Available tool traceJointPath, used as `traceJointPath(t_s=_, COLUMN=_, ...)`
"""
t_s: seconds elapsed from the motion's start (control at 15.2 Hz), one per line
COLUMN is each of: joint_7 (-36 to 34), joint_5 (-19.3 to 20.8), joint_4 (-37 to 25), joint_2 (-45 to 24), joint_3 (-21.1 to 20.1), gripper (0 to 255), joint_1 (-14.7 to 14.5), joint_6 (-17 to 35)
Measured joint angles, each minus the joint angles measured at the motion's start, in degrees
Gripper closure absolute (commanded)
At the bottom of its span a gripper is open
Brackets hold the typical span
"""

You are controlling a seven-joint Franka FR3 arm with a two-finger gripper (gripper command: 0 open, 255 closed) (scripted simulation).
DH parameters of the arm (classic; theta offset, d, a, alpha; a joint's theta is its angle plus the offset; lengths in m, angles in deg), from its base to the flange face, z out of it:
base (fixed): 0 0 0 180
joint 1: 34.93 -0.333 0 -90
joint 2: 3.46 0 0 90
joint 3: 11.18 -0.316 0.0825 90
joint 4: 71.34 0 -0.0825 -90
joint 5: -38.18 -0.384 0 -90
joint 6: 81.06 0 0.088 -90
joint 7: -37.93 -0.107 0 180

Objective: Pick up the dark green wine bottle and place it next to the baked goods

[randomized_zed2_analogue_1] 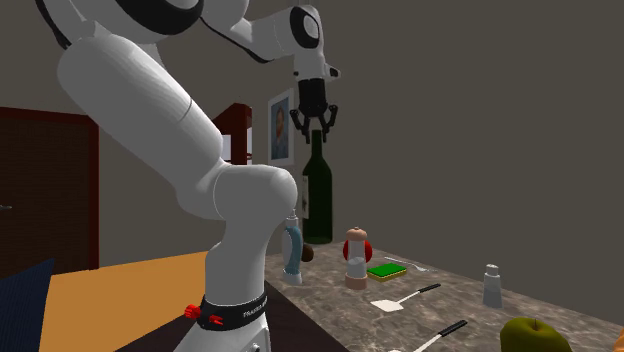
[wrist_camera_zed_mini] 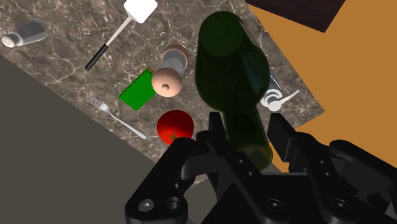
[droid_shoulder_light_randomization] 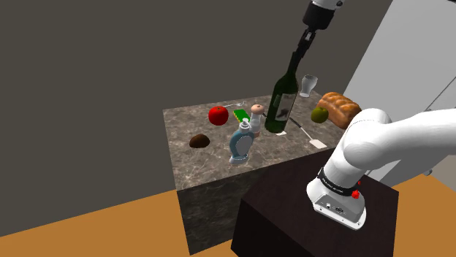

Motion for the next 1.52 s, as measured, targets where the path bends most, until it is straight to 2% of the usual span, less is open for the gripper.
traceJointPath(t_s=1.52, joint_7=0.7, joint_5=-0.7, joint_4=-24.0, joint_2=-9.5, joint_3=-0.4, gripper=255, joint_1=-0.5, joint_6=-14.5)
